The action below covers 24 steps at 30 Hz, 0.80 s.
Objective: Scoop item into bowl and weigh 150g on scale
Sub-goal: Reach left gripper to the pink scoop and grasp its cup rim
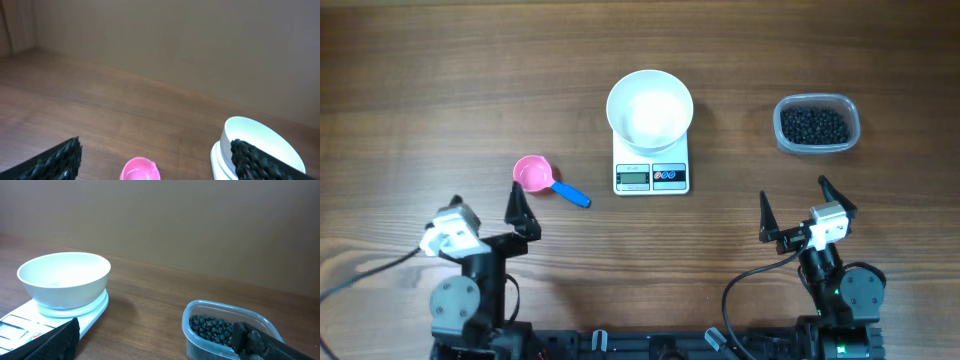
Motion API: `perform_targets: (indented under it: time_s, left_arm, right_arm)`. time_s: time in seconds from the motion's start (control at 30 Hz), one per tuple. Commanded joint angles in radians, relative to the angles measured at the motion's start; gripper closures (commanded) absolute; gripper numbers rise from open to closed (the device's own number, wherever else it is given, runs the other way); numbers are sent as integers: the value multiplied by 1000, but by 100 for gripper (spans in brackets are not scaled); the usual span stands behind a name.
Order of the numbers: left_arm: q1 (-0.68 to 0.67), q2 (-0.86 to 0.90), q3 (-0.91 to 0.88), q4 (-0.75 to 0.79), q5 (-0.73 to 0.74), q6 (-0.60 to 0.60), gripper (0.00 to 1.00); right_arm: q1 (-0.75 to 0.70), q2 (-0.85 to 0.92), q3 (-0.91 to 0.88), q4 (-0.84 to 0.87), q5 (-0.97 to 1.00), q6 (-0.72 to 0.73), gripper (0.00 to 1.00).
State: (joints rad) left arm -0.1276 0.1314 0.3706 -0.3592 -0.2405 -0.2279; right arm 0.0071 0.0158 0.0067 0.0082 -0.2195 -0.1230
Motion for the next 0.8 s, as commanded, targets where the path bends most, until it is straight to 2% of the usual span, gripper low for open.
perform_targets:
  time_s: [0.0,0.07,0.17,0.23,0.3,0.47,0.57,0.67,0.7,0.77]
  left_arm:
    - [8,152,151,-31,-34,-81,0]
    - [8,258,246,-74,-37,-139,0]
    - [8,423,407,-226,-26,-196,0]
    - [8,545,533,-332,34,-196,0]
    - [8,617,594,-371,147,-196,0]
    - [8,705,597,-402,301,-196,0]
    - [8,759,597,-409,446,-196,0]
    - [8,813,597,-410,381,-215,0]
    - [8,832,597,-418,333,-276,0]
    - [8,881,597,-467,198,-470,17]
  right_arm:
    - [5,2,-1,6,13,18,0]
    - [5,2,-1,6,13,18,0]
    - [5,2,-1,6,13,18,0]
    - [5,2,-1,6,13,19,0]
    - [5,2,-1,6,13,18,0]
    - [5,2,-1,6,13,18,0]
    - [5,2,-1,6,13,18,0]
    - [5,2,-1,6,13,18,0]
    - [5,2,-1,6,13,18,0]
    - [5,2,-1,6,13,18,0]
